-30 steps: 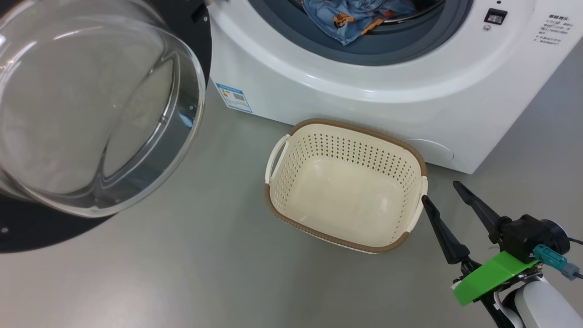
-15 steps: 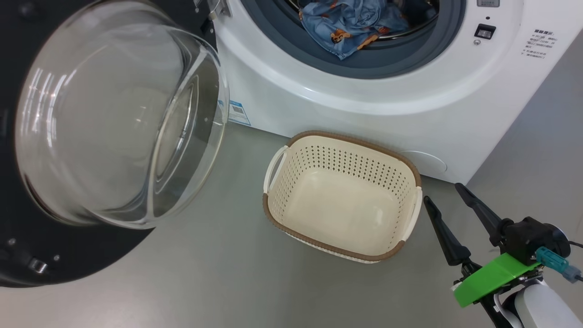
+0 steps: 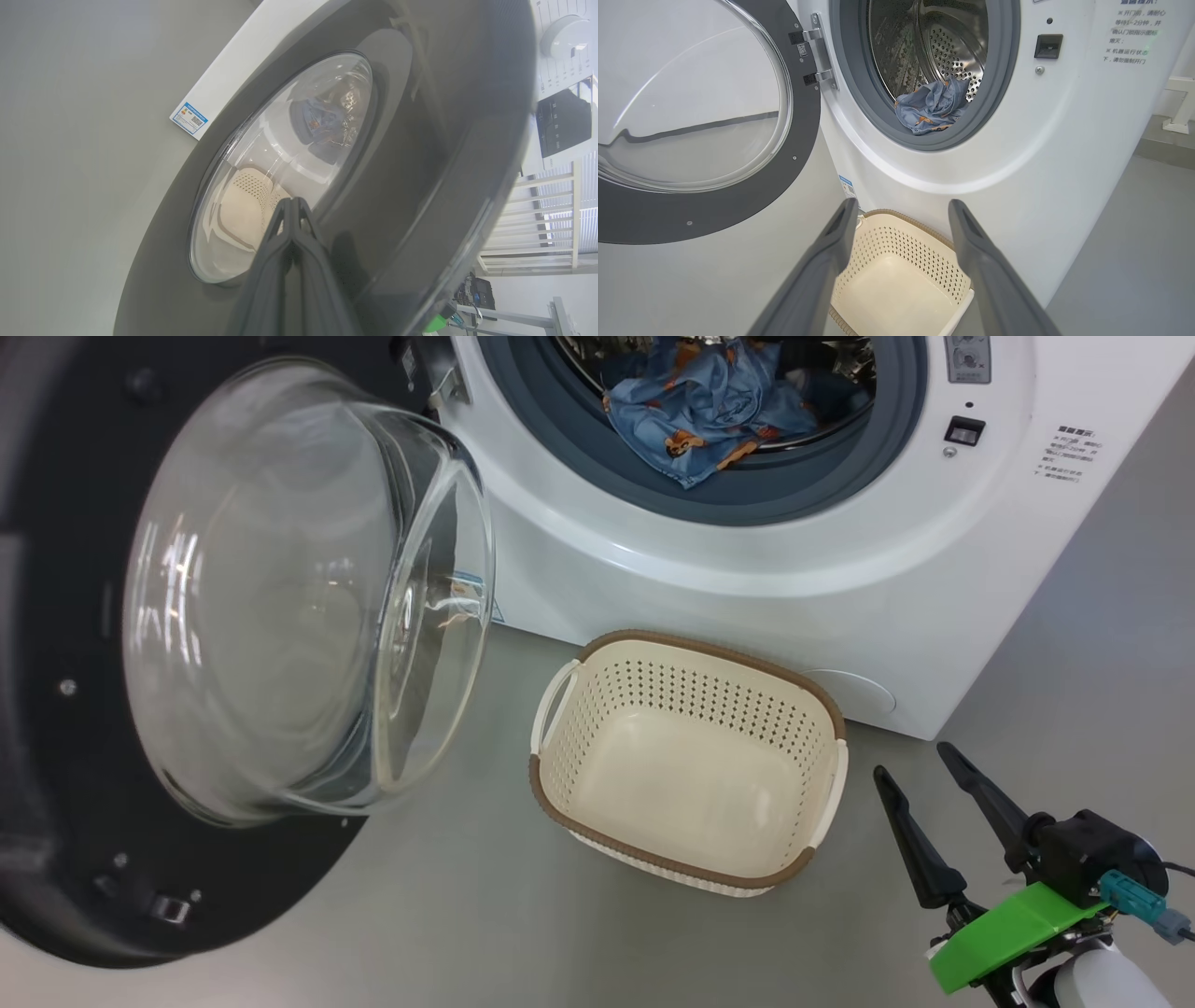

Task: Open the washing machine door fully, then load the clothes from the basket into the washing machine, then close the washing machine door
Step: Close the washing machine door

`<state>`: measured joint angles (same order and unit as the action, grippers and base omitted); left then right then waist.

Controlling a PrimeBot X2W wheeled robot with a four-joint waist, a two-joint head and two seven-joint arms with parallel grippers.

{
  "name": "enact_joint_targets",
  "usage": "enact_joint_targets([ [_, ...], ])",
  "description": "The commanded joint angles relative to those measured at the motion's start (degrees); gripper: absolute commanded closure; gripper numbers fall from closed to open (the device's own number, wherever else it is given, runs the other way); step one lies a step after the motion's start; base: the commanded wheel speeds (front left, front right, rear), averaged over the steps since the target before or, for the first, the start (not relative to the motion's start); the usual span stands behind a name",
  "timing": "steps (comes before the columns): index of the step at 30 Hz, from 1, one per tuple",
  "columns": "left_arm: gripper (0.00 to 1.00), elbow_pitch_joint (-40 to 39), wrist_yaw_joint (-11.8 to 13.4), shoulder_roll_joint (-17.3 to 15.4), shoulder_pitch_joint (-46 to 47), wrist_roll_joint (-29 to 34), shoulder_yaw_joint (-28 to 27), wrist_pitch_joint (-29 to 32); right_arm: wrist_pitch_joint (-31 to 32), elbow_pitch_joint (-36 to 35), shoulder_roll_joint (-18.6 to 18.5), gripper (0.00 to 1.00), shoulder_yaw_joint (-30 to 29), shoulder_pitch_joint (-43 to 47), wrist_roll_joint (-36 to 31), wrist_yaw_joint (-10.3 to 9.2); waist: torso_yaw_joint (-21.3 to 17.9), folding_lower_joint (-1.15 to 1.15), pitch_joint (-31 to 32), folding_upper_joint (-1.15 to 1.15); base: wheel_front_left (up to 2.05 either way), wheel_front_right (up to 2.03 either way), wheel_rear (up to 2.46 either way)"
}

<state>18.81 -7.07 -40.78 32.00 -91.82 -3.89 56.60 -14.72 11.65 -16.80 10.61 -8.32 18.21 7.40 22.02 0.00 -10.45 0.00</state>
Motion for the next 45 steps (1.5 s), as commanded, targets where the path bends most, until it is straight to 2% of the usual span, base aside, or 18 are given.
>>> enact_joint_targets([
  [1, 1.0, -2.72, -0.42, -2.75, 0.43, -1.02, -1.77, 1.05, -0.28, -1.45, -0.13, 0.0, 0.88, 0.71, 0.18, 0.09, -0.25, 0.0, 0.26, 0.0, 0.0, 0.0, 0.0],
  [17, 1.0, -12.89, -0.42, 0.26, -1.43, -2.2, -0.79, 5.27, -0.28, -1.83, 1.37, 0.0, -0.86, 2.26, 0.04, 0.09, -4.0, 0.0, 2.4, 0.0, 0.0, 0.0, 0.0],
  [27, 1.0, -17.11, -0.42, 2.81, 0.11, -0.93, 1.24, 6.8, -0.28, -2.29, 2.42, 0.0, -2.13, 2.5, -0.2, 0.09, -8.48, 0.0, 2.47, 0.0, 0.0, 0.0, 0.0],
  [45, 1.0, -14.99, -0.42, 8.82, 5.89, 3.82, 5.37, 2.08, -0.28, -2.49, 4.56, 0.0, -2.9, 2.43, -0.41, 0.09, -18.72, 0.0, 2.86, 0.0, 0.0, 0.0, 0.0],
])
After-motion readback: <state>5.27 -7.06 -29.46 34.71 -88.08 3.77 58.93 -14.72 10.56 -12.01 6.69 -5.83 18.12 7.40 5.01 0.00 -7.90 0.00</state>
